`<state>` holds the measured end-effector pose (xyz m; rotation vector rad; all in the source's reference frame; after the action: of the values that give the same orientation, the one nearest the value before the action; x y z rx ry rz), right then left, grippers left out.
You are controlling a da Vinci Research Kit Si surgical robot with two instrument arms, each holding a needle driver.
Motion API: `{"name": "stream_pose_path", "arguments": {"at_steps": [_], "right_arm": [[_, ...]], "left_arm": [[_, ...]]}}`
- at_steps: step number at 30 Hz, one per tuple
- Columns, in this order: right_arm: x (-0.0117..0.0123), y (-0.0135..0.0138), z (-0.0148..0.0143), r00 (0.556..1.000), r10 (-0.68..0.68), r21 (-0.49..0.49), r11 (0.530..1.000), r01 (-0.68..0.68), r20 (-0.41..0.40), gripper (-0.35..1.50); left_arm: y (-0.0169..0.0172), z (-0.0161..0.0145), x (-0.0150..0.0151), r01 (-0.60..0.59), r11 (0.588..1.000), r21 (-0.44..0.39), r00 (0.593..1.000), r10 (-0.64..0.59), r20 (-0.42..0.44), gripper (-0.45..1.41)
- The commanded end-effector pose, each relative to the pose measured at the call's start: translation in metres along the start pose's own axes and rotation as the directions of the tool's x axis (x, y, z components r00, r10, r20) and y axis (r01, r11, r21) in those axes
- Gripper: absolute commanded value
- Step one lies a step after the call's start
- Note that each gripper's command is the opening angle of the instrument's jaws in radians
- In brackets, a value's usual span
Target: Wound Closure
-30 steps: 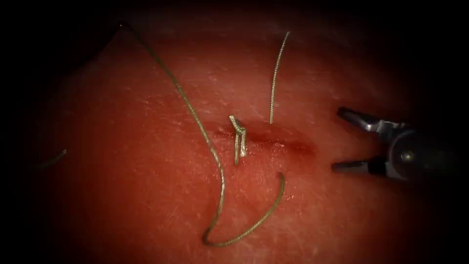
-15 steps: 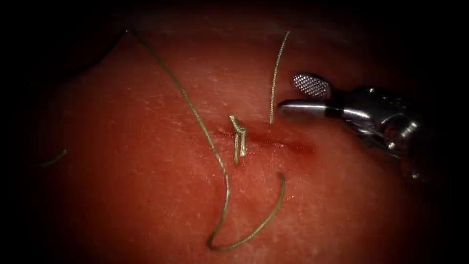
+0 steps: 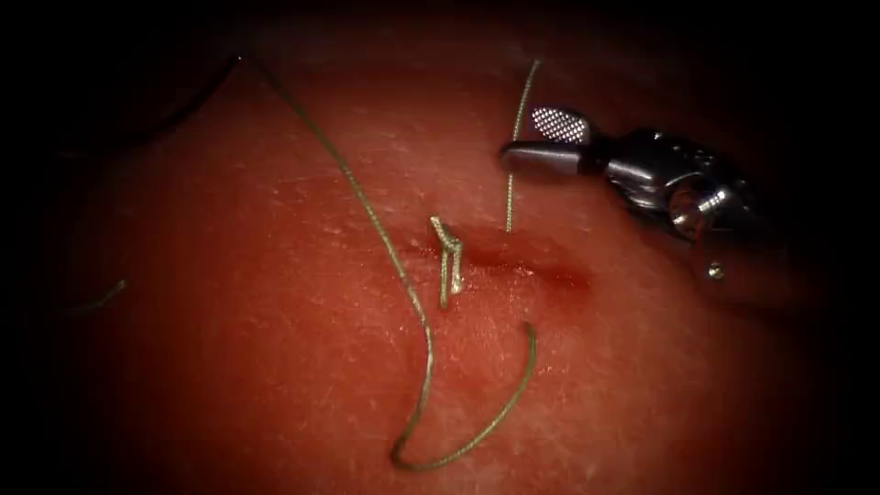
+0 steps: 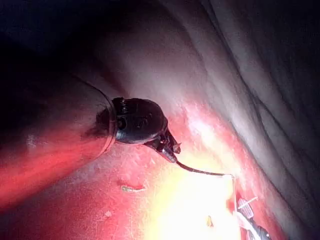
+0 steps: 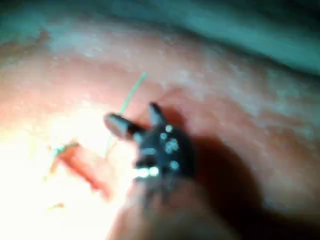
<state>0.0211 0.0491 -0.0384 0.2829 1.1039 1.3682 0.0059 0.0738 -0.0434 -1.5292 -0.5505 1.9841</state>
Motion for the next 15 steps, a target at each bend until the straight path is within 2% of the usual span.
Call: {"name": "stream_pose_path", "arguments": {"at_steps": [1,4,6,9,12,13,14,15], "right_arm": [[0.0000,-0.0005,0.0008,1.000,0.003,0.004,1.000,-0.003,-0.007,0.86],[0.0004,-0.0008,0.0010,1.000,0.010,0.006,1.000,-0.010,-0.019,0.76],[0.0006,-0.0010,0.0012,0.999,0.015,0.018,1.000,-0.014,-0.034,0.56],[0.0008,-0.0012,0.0013,0.999,0.020,0.039,0.999,-0.018,-0.044,0.40],[0.0010,-0.0014,0.0014,0.999,0.021,0.073,0.997,-0.019,-0.032,0.09],[0.0011,-0.0015,0.0014,0.999,0.021,0.089,0.996,-0.018,-0.028,-0.07],[0.0011,-0.0016,0.0015,0.999,0.022,0.104,0.994,-0.018,-0.029,-0.33],[0.0011,-0.0016,0.0015,0.999,0.022,0.111,0.994,-0.018,-0.028,-0.35]], "left_arm": [[-0.0004,0.0006,-0.0006,-0.001,1.000,0.000,1.000,0.001,0.000,-0.35],[-0.0004,0.0008,-0.0007,-0.003,1.000,-0.002,1.000,0.003,0.000,-0.35],[-0.0004,0.0009,-0.0008,-0.004,1.000,-0.003,1.000,0.004,0.000,-0.35],[-0.0004,0.0010,-0.0009,-0.004,1.000,-0.003,1.000,0.004,0.000,-0.35],[-0.0005,0.0010,-0.0009,-0.005,1.000,-0.003,1.000,0.005,0.000,-0.35],[-0.0005,0.0010,-0.0009,-0.005,1.000,-0.003,1.000,0.005,0.000,-0.35],[-0.0004,0.0010,-0.0009,-0.005,1.000,-0.003,1.000,0.005,0.000,-0.35],[-0.0004,0.0010,-0.0009,-0.005,1.000,-0.002,1.000,0.005,0.000,-0.35]]}}
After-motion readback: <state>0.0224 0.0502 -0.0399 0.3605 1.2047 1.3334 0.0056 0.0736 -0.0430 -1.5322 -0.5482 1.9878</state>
